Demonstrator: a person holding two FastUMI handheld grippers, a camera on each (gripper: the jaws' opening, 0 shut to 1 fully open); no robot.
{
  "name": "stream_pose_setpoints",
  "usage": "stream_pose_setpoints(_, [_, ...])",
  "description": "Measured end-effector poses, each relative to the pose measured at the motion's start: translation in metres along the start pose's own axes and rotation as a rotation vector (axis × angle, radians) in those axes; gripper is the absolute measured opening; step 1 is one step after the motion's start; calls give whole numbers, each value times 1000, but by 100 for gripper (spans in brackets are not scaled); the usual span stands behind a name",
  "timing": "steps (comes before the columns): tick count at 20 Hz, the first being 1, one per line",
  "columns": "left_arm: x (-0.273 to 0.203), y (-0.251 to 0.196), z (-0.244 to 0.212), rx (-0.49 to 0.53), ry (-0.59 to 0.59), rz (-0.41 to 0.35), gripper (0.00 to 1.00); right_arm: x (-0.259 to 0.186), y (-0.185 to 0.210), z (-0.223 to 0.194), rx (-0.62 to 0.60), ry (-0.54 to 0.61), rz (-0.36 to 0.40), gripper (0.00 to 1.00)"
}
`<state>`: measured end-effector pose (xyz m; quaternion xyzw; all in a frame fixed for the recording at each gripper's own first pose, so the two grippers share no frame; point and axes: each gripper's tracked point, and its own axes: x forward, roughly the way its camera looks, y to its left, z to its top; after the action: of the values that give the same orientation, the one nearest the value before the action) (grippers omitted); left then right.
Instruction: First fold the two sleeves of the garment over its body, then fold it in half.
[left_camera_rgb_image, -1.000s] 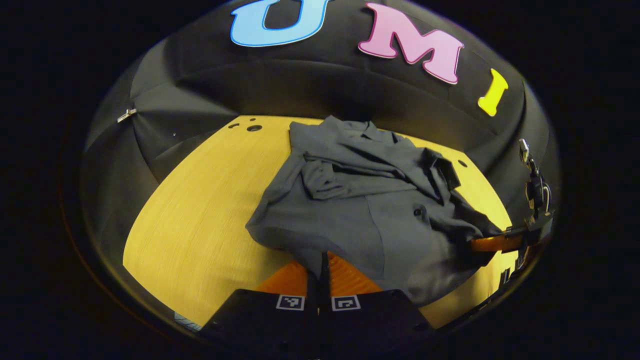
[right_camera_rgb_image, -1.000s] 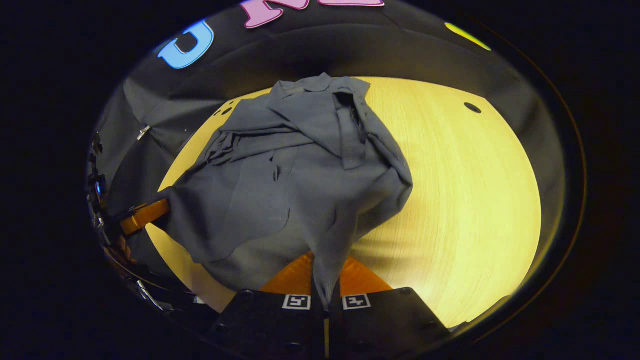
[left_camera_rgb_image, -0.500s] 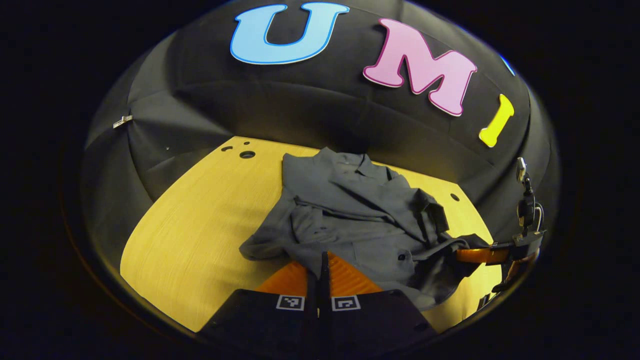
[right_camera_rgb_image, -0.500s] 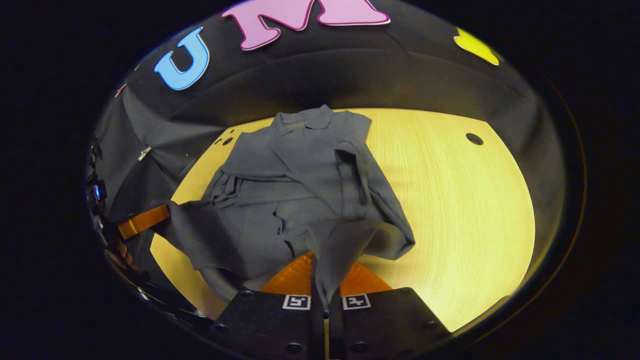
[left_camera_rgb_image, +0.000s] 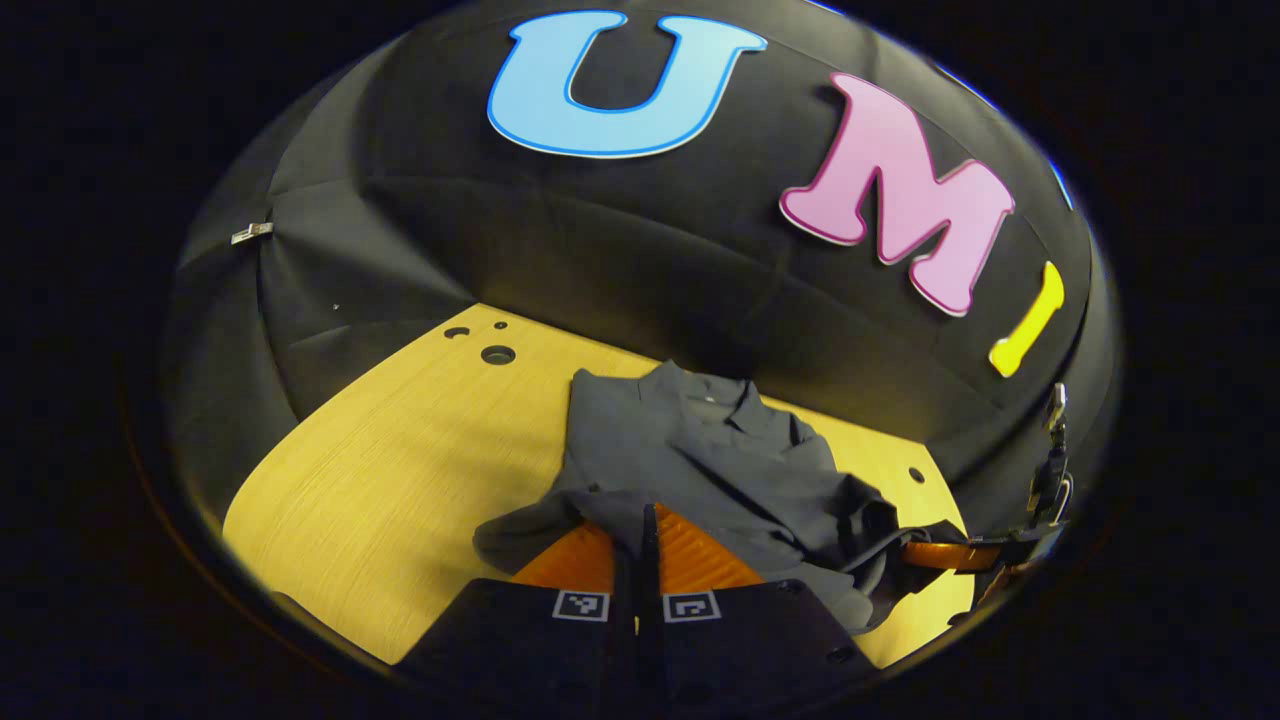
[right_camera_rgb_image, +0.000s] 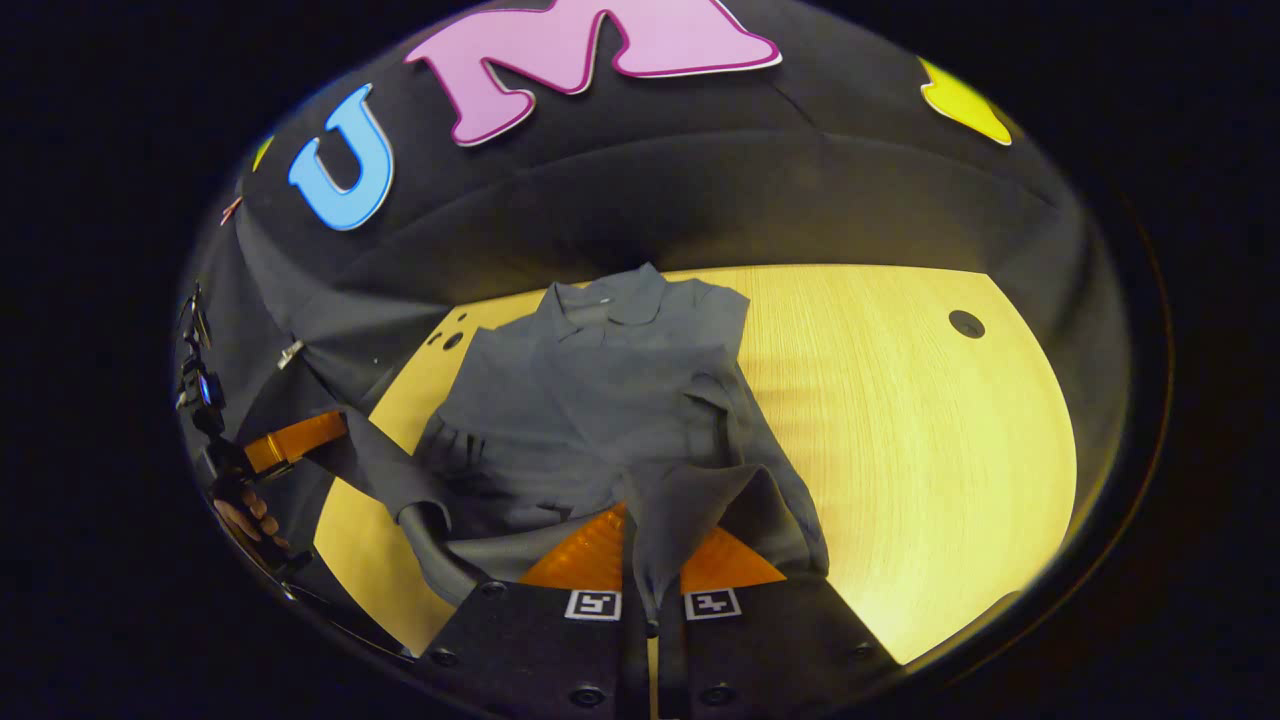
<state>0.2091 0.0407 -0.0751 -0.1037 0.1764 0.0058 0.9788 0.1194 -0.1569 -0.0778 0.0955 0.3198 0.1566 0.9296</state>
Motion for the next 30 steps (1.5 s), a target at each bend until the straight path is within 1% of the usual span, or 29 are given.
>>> stream_pose_setpoints(4, [35,3,32,53,-52,6,5,20,-2,46,-14,-79,-9,8])
stream_pose_setpoints(7, [61,-1,48,32,-81,-14,5,41,-1,74,-34,-118,-15,8])
stream_pose_setpoints(11, [97,4,66,30,-111,-26,5,69,-4,102,-37,-156,-25,8])
stream_pose_setpoints(12, [105,6,70,23,-113,-29,5,78,-5,107,-34,-159,-25,8])
stream_pose_setpoints(13, [114,9,73,16,-112,-34,2,85,-7,112,-36,-159,-28,8])
stream_pose_setpoints(14, [123,12,75,12,-114,-35,2,91,-9,118,-37,-162,-34,8])
stream_pose_setpoints(15, [134,16,78,10,-116,-34,5,98,-12,124,-36,-167,-38,8])
stream_pose_setpoints(20, [176,30,80,6,-106,-32,5,138,-19,144,-1,-179,-56,8])
stream_pose_setpoints(23, [196,33,79,4,-119,-38,5,157,-24,148,-16,-170,-71,8])
stream_pose_setpoints(25, [206,32,75,-4,-117,-43,5,168,-27,142,-8,-154,-83,9])
stream_pose_setpoints(26, [208,33,70,-6,-102,-31,5,172,-28,139,1,-143,-88,11])
stream_pose_setpoints(28, [209,37,61,16,-70,-1,8,172,-35,136,16,-129,-102,22])
stream_pose_setpoints(29, [207,37,58,35,-52,8,12,171,-37,138,23,-135,-97,50])
stream_pose_setpoints(30, [203,33,57,54,-38,10,7,168,-38,141,26,-141,-100,52])
